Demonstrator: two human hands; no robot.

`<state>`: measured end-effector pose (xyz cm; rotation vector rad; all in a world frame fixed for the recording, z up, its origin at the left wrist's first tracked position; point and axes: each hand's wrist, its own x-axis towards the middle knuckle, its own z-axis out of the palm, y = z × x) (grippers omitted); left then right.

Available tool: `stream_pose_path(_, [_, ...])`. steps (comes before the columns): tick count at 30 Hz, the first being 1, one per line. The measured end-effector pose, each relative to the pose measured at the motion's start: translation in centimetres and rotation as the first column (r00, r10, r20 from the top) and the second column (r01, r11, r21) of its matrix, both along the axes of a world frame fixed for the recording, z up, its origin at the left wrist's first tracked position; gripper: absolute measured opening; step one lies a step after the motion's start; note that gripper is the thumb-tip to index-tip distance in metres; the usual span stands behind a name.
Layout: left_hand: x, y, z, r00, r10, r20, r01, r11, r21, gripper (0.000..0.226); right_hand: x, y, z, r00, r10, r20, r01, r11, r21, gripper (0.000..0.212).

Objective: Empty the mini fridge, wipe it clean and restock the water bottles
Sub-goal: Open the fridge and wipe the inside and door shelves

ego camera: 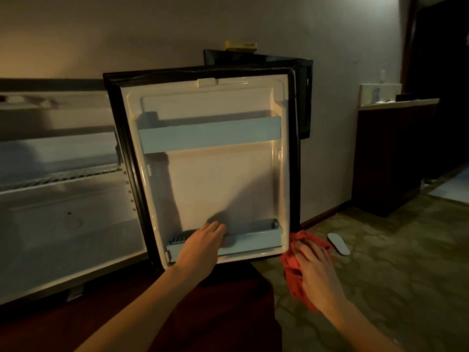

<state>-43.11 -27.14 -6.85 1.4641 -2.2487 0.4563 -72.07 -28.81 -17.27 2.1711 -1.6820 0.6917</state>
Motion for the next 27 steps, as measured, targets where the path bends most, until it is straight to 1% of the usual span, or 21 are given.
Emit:
stream_pose_path(2, [-0.2,0.4,0.1,1.000,-0.019,-0.021,0.019,1.000,-0.001,0.012,-0.8,-0.1,0.5,0.999,0.033,0.005,-0.033,0.999,-0.012,0.055])
stream_pose_path(3, [-0.3,0.6,0.2,0.999,-0.031,-0.029,0.031,0.999,-0.008,0.006,-1.0,-0.3,1.2,0.998,0.050,0.046,-0.048,0.998,-0.042,0.049])
stream_pose_path(4, [-0.5,0.7,0.4,0.999,-0.043,-0.024,0.042,0.999,-0.027,0.002,-1.0,-0.3,2.3,0.987,0.079,0.139,-0.068,0.994,-0.086,0.046])
stream_pose_path(6, [-0.9,0.8,0.5,0.997,-0.072,0.006,0.072,0.996,-0.058,0.011,-0.6,-0.2,5.5,0.926,0.161,0.341,-0.095,0.975,-0.202,0.046])
stream_pose_path(7, [-1.2,0.8,0.5,0.995,-0.095,0.012,0.096,0.994,-0.052,0.014,-0.3,0.1,7.5,0.905,0.195,0.379,-0.097,0.960,-0.263,0.046])
stream_pose_path(9, [-1.5,0.6,0.4,0.983,-0.128,0.130,0.139,0.987,-0.081,0.015,0.3,0.4,11.4,0.901,0.244,0.358,-0.102,0.923,-0.372,0.050])
stream_pose_path(11, [-1.5,0.9,0.4,0.976,-0.123,0.181,0.140,0.986,-0.085,0.011,0.4,0.5,15.0,0.919,0.255,0.299,-0.099,0.887,-0.450,0.049])
stream_pose_path(13, [-1.4,1.4,0.6,0.982,-0.122,0.145,0.137,0.986,-0.096,0.013,0.7,0.7,18.0,0.926,0.239,0.292,-0.075,0.875,-0.478,0.046])
stream_pose_path(15, [-1.3,1.8,0.9,0.991,-0.123,0.046,0.126,0.990,-0.067,0.009,1.1,0.8,20.4,0.923,0.222,0.313,-0.050,0.878,-0.475,0.043])
stream_pose_path(16, [-1.3,1.8,1.1,0.994,-0.111,0.003,0.111,0.993,-0.041,0.011,1.3,0.9,21.3,0.925,0.212,0.315,-0.041,0.880,-0.473,0.040])
stream_pose_path(17, [-1.3,1.8,1.4,0.996,-0.092,-0.019,0.092,0.996,-0.015,0.018,1.3,0.9,21.9,0.927,0.202,0.316,-0.031,0.881,-0.471,0.038])
stream_pose_path(19, [-1.5,1.7,1.9,0.997,-0.074,0.003,0.074,0.996,0.042,0.029,1.3,1.0,23.0,0.930,0.191,0.313,-0.024,0.884,-0.467,0.041])
stream_pose_path(21, [-1.8,1.6,2.6,0.995,-0.096,0.033,0.092,0.990,0.107,0.033,1.4,1.3,24.5,0.928,0.188,0.320,-0.022,0.889,-0.458,0.047])
stream_pose_path(24, [-1.9,1.3,3.3,0.993,-0.114,0.012,0.111,0.981,0.161,0.033,1.7,1.5,27.9,0.940,0.170,0.295,-0.018,0.890,-0.455,0.056])
stream_pose_path(27, [-1.8,1.4,4.2,0.991,-0.132,-0.020,0.134,0.973,0.187,0.026,1.6,1.2,31.8,0.959,0.124,0.254,0.002,0.896,-0.444,0.060])
